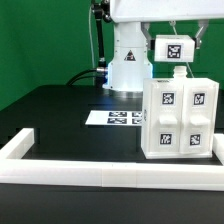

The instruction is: Assemble cabinet

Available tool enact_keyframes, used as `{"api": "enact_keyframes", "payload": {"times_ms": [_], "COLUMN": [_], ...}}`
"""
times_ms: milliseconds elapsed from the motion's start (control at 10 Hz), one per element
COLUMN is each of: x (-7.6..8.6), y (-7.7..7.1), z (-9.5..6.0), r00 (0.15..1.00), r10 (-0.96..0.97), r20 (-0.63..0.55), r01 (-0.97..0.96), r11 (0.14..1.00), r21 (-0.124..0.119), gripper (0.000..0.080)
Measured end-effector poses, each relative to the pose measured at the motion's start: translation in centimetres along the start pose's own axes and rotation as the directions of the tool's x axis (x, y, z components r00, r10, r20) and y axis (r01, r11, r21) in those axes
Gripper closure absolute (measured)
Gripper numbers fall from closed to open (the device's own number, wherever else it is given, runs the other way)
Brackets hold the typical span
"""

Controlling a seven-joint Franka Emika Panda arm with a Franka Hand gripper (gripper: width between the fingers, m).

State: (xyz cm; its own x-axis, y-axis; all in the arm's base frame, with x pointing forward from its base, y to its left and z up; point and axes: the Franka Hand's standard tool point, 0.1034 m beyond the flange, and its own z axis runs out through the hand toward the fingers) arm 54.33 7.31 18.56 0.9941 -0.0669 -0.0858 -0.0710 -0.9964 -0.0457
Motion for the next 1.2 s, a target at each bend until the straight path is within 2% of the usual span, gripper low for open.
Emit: {"api": "enact_keyframes", "payload": {"times_ms": [300,700,800,1200], "x": [0.0,-1.0,-1.2,-1.5], "y": [0.1,-1.8,-2.2,-1.8], "z": [0.1,-0.2,0.2,1.8], "r00": [1.000,1.000,1.000,1.000], "r10": [0.001,-0.002,-0.009,-0.009], "r20": [0.001,-0.019,-0.023,-0.024], "r01": [-0.001,0.003,0.009,0.009], "r11": [1.000,1.000,1.000,1.000], "r21": [-0.001,0.003,0.002,-0.001], "gripper": [0.0246,0.0246,0.0246,0.0246]}}
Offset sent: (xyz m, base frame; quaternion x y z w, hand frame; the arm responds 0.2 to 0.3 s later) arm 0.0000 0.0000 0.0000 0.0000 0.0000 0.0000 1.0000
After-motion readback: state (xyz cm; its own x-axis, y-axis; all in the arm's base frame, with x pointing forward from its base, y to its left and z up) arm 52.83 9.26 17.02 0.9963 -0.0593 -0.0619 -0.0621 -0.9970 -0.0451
